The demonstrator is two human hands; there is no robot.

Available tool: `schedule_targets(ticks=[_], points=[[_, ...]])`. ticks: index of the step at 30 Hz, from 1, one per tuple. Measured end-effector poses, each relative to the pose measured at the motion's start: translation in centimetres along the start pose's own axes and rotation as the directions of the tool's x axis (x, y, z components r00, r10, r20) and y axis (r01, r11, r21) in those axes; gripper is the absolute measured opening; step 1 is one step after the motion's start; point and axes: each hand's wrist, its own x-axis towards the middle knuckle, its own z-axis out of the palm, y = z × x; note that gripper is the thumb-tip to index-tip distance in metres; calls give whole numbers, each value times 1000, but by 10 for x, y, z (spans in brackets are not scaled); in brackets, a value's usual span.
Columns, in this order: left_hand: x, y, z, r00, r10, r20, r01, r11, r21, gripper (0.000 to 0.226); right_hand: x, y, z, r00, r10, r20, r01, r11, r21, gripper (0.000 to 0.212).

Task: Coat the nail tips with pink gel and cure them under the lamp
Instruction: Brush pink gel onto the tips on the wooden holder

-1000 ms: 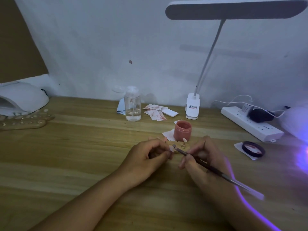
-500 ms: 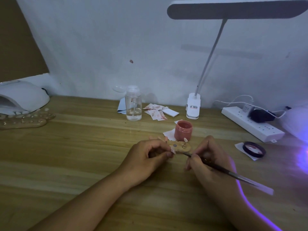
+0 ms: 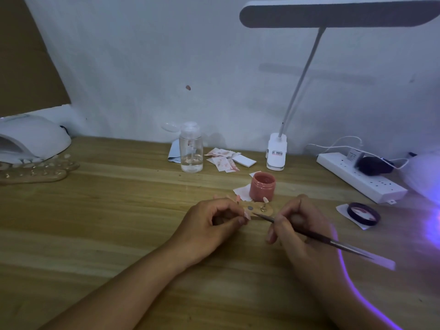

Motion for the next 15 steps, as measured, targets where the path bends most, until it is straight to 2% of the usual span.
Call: schedule_targets(ticks=[9,15], points=[[1,-2,0,1000,-12,14,13,997,-81,12,1,-6,4,995,92,39,-98,979,178,19],[2,-2,0,999,-42,10,42,994,-96,10,0,-4,4,998,62,1,-62,986,155,16]])
